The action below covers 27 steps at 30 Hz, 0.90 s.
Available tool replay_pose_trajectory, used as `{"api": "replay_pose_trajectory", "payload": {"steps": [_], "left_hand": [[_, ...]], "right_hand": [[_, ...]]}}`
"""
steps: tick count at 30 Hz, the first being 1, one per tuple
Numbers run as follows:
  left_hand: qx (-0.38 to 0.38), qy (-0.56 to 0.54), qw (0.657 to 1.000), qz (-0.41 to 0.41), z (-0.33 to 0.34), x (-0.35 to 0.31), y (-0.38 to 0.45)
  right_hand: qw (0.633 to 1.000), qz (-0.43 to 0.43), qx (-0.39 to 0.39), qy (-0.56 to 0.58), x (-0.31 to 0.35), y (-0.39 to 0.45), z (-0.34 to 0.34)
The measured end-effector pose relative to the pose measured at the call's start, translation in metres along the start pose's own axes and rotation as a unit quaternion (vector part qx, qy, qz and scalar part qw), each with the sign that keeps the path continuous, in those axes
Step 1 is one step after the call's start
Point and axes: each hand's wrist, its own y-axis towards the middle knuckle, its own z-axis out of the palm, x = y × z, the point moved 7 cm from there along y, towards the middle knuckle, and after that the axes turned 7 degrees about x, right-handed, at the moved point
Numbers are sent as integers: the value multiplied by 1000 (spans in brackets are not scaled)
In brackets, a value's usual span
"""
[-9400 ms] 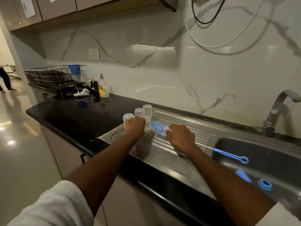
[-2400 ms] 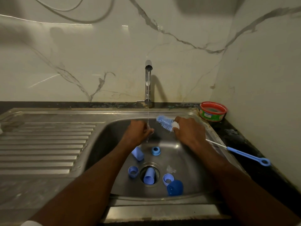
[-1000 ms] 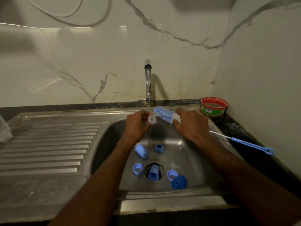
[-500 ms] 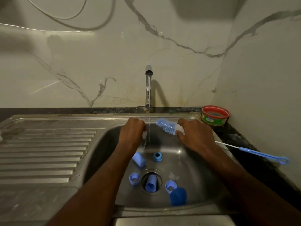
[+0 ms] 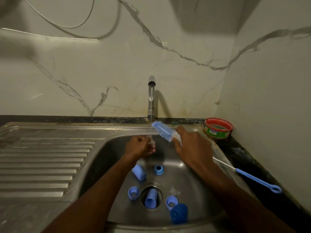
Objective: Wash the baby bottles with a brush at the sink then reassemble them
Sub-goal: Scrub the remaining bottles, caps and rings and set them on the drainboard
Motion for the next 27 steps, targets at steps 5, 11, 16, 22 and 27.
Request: {"api": "replay_pose_trajectory", "payload": {"steps": [5,11,16,22,27], "left_hand": [[-44,-190,979,-62,-1,8,2],[-15,-118,993,10,15,-1,-3],[-118,-3,993,23,-8,-5,-6],[-123,90,986,71,-8,-15,-11],[-99,177,975,88,7,-21,-12]], "right_hand": [[1000,0,31,0,9,-6,9],[987,62,144,25,18,19,44],[994,28,103,-21,18,15,33],[990,37,133,-13,21,14,43],[997,63,54,-4,13,16,23]]}}
